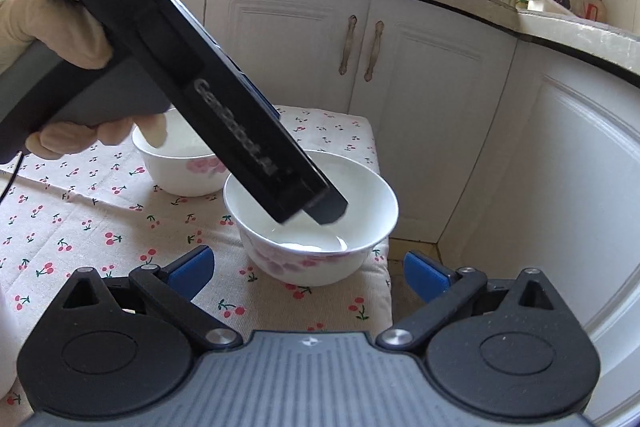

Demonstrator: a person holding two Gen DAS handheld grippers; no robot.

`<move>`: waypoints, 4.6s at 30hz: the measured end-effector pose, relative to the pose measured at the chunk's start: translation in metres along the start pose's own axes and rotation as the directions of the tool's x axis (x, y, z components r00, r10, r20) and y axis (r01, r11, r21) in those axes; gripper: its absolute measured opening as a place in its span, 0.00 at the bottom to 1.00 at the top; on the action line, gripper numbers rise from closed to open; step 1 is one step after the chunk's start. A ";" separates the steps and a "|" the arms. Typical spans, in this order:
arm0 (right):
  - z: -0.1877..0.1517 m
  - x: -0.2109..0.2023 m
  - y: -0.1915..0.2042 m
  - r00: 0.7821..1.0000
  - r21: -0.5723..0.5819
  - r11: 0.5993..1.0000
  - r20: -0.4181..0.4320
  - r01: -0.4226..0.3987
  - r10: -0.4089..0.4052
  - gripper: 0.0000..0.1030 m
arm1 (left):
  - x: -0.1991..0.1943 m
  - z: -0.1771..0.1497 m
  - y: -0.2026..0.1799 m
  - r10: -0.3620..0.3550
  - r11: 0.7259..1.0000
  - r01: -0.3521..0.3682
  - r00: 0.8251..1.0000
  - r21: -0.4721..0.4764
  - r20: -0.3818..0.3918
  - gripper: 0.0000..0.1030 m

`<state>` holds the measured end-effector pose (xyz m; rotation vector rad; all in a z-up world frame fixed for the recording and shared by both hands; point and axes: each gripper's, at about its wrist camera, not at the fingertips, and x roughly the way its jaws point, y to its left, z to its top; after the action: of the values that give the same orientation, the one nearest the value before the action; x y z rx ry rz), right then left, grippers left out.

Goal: Organize plates and bowls
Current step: 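Move the left gripper to the pink-patterned white bowl and grasp its rim, then lift the patterned bowl with the left gripper toward the placed white bowl, then lower the patterned bowl into the white bowl with the left gripper, then open the left gripper and lift it away from the nested bowls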

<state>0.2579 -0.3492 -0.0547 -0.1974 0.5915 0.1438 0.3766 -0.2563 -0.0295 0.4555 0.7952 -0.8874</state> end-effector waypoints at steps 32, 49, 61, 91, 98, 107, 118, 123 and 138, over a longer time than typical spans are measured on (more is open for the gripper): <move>0.008 0.011 -0.005 1.000 0.025 0.999 -0.005 -0.021 0.021 0.83 | 0.018 0.002 0.005 -0.059 0.998 0.061 0.996 0.034 -0.063 0.75; 0.017 -0.029 0.018 0.999 -0.016 1.000 -0.046 -0.025 0.024 0.83 | -0.037 -0.012 -0.015 -0.076 0.997 0.077 0.997 0.033 -0.030 0.75; 0.023 -0.079 0.052 0.995 -0.032 0.997 -0.075 -0.069 0.067 0.83 | -0.100 -0.045 -0.034 -0.059 0.998 0.059 0.998 0.020 -0.005 0.75; 0.019 -0.138 0.138 0.975 -0.087 0.975 -0.104 -0.206 0.197 0.83 | -0.180 -0.135 -0.045 0.025 0.995 -0.026 1.000 -0.101 -0.011 0.75; 0.011 -0.134 0.148 0.966 -0.077 0.970 -0.138 -0.231 0.219 0.83 | -0.176 -0.151 -0.042 0.016 0.991 -0.020 0.999 -0.129 -0.028 0.75; 0.000 -0.127 0.156 0.958 -0.076 0.966 -0.171 -0.247 0.232 0.83 | -0.168 -0.166 -0.043 0.006 0.987 -0.012 0.999 -0.159 -0.042 0.75; -0.006 -0.124 0.151 0.948 -0.028 0.964 -0.186 -0.266 0.256 0.83 | -0.161 -0.169 -0.046 0.006 0.991 -0.012 0.999 -0.135 -0.041 0.75; -0.006 -0.123 0.149 0.945 -0.021 0.962 -0.190 -0.273 0.265 0.83 | -0.157 -0.171 -0.046 0.003 0.990 -0.011 0.999 -0.138 -0.053 0.75; -0.008 -0.114 0.149 0.941 -0.024 0.960 -0.204 -0.280 0.270 0.83 | -0.151 -0.178 -0.043 -0.010 0.989 0.003 0.999 -0.150 -0.047 0.75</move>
<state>0.1318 -0.2149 -0.0185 -0.1804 0.8150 0.4151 0.2083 -0.0884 -0.0270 0.3428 0.9011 -0.8188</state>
